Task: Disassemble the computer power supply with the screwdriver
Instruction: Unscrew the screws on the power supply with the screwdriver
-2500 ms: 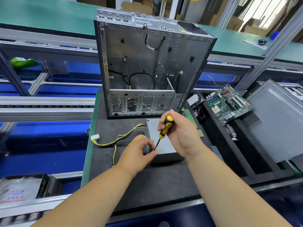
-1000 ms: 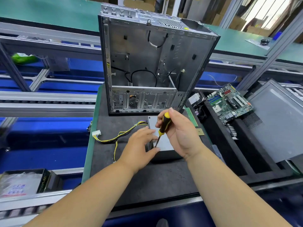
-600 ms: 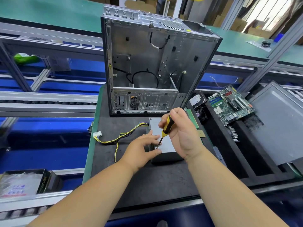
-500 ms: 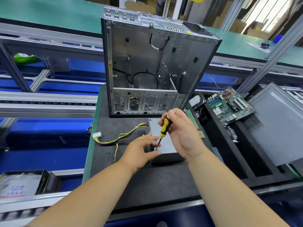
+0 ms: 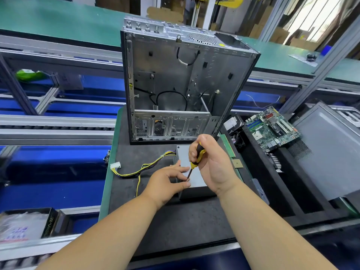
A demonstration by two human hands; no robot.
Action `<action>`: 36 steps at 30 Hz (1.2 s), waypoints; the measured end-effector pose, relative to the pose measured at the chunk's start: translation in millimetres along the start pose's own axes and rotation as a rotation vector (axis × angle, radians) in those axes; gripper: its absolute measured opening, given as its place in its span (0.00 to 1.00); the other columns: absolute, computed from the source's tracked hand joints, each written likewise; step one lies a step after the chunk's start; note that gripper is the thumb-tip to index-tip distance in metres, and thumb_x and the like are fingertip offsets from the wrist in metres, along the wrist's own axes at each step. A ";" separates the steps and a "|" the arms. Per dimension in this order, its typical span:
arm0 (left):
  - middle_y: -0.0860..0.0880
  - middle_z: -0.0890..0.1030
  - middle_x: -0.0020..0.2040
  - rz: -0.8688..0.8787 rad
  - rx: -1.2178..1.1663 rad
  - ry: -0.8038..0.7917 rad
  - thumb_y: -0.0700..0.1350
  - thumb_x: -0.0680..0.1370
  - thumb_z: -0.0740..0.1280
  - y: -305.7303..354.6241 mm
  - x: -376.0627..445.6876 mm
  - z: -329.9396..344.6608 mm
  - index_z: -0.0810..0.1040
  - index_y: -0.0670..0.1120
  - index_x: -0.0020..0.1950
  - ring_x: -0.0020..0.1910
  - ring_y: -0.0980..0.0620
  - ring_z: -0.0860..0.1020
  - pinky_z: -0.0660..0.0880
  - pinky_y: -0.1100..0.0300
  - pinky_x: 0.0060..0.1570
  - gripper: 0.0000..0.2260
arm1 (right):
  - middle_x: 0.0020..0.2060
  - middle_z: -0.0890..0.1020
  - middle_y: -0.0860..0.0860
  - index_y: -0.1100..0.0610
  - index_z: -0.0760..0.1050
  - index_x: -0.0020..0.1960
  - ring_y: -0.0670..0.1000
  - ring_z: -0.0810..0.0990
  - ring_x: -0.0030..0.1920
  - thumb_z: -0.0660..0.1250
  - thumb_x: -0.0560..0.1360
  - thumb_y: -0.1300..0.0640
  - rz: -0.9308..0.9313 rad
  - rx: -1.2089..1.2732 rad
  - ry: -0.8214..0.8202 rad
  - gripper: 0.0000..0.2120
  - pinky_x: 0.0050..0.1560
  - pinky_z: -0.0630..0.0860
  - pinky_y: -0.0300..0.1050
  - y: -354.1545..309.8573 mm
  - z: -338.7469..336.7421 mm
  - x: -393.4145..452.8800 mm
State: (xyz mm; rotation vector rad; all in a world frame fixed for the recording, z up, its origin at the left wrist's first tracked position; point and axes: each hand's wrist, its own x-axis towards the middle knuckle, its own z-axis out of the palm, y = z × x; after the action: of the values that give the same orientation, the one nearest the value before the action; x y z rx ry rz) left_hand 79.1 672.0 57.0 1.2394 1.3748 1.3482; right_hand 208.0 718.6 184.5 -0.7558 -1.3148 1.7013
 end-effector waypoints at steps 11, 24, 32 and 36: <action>0.71 0.81 0.48 -0.037 0.090 0.019 0.40 0.68 0.80 3.7 -4.5 0.8 0.84 0.47 0.36 0.65 0.68 0.72 0.51 0.66 0.73 0.07 | 0.33 0.76 0.53 0.59 0.76 0.43 0.51 0.74 0.36 0.53 0.84 0.52 0.055 0.025 -0.124 0.18 0.40 0.73 0.41 -7.0 -6.0 -0.9; 0.53 0.83 0.58 -0.152 0.121 0.067 0.37 0.69 0.78 29.3 -11.6 7.4 0.79 0.46 0.34 0.61 0.60 0.78 0.67 0.55 0.71 0.10 | 0.38 0.80 0.50 0.57 0.71 0.41 0.50 0.79 0.40 0.64 0.76 0.51 0.078 -0.014 -0.221 0.09 0.40 0.73 0.40 -10.5 -13.8 9.7; 0.51 0.84 0.56 -0.200 0.162 0.135 0.36 0.68 0.79 37.5 -15.5 11.4 0.79 0.47 0.33 0.59 0.61 0.79 0.69 0.65 0.63 0.11 | 0.30 0.73 0.50 0.54 0.76 0.40 0.49 0.68 0.34 0.54 0.81 0.45 0.137 0.072 -0.347 0.19 0.39 0.61 0.47 -6.4 -18.1 10.5; 0.48 0.84 0.56 -0.208 0.133 0.155 0.33 0.68 0.78 35.7 -16.1 14.3 0.78 0.45 0.33 0.57 0.62 0.80 0.70 0.74 0.55 0.12 | 0.32 0.73 0.48 0.51 0.71 0.40 0.48 0.67 0.34 0.62 0.75 0.48 0.127 -0.027 -0.372 0.09 0.38 0.58 0.48 -7.7 -20.3 12.3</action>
State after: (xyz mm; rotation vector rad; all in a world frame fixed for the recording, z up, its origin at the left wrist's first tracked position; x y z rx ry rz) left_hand 99.3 656.6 90.1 1.0599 1.6768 1.2444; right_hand 221.3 739.6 186.8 -0.5647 -1.5694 1.9981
